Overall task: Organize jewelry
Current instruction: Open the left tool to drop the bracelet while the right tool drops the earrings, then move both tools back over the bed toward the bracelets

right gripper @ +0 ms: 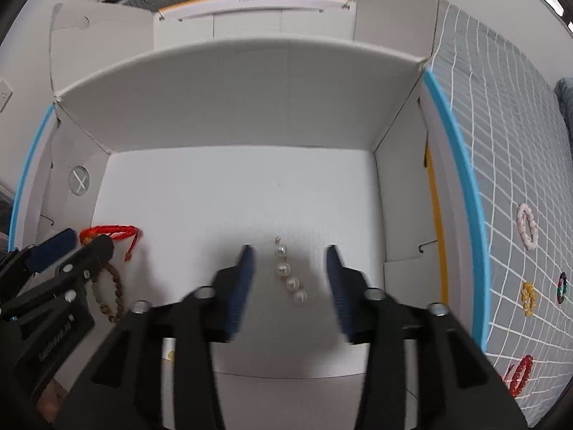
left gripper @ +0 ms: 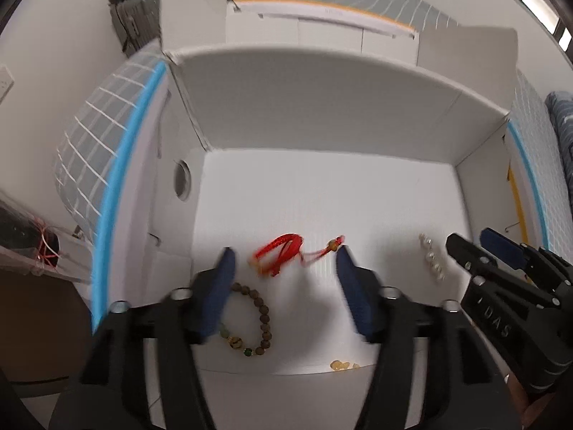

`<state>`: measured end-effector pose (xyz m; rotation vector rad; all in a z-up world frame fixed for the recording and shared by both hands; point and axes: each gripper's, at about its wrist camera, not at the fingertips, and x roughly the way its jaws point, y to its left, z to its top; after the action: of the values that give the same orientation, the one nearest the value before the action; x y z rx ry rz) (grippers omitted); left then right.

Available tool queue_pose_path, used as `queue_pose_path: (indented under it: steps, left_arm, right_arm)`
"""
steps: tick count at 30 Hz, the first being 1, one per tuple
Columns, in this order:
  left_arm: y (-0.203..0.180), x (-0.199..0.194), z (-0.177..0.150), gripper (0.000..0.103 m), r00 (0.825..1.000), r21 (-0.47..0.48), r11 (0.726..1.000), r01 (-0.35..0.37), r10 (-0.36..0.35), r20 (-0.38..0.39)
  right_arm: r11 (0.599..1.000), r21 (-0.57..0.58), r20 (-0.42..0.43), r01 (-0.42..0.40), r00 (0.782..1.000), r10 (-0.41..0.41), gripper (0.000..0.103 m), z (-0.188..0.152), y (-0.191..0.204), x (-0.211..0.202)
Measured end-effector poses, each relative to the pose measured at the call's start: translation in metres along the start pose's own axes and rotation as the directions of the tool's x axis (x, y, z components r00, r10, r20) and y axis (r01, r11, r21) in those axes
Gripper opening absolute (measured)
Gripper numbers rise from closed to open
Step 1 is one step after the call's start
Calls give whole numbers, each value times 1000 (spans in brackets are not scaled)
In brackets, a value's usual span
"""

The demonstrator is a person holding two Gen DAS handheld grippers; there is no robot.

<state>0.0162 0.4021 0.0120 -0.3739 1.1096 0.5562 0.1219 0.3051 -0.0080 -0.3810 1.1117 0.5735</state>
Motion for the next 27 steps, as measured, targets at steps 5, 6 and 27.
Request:
queue_pose_path:
  steps: [5, 6, 27]
  left_arm:
    - [5, -23, -1, 83, 998, -6, 1000, -18, 18, 68]
    - [8, -28, -2, 85, 997, -9, 1000, -26, 27, 77]
    - [9, -83, -11, 97, 976, -33, 999, -32, 38, 214]
  right_arm:
    - [1000, -17, 48, 1, 999, 0, 74, -3, 0, -18]
    - [1000, -20, 59, 9, 998, -8, 75, -3, 1, -21]
    - [999, -19, 231, 45, 972, -39, 95, -22, -23, -92]
